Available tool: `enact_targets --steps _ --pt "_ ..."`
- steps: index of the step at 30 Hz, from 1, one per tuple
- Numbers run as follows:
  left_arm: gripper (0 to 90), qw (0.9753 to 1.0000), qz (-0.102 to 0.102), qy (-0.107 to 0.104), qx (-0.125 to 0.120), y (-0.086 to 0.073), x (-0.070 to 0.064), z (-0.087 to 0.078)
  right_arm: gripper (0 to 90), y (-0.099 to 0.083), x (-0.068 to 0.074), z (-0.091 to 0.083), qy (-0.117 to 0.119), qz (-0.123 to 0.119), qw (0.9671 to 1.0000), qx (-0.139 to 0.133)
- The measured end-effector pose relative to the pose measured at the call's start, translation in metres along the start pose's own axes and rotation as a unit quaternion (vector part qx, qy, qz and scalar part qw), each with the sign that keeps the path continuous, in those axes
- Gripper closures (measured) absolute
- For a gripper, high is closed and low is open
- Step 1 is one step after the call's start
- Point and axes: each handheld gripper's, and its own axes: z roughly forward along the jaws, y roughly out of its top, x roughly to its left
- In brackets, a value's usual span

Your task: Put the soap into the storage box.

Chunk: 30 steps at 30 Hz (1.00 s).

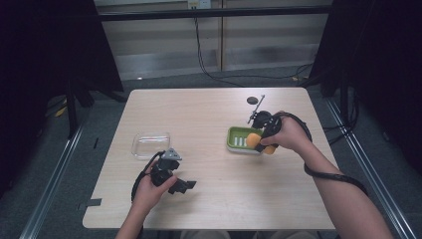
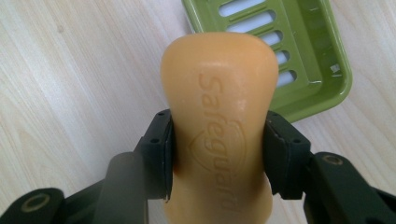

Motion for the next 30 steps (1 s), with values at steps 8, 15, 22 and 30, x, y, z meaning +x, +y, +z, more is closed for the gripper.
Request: enact_targets --steps 8,15,22,30 --pt "3.8 1.0 -0.006 0.002 -0.006 0.0 -0.001 0.0 50.1 0.006 -0.001 0.003 -0.004 -0.008 1.0 0.001" --pt "3.8 0.9999 -0.009 0.002 -0.007 0.0 -0.001 0.001 50.1 0.01 -0.003 0.003 -0.004 -0.006 1.0 -0.002" --pt "3.8 0.9999 -0.008 0.003 -0.006 0.001 0.0 0.0 50.1 0.012 -0.006 0.004 -0.005 -0.001 1.0 -0.005" --pt "3.7 0.9999 -0.007 0.005 -0.008 0.001 0.0 -0.001 50.1 0.013 -0.01 0.006 -0.004 0.003 1.0 -0.006"
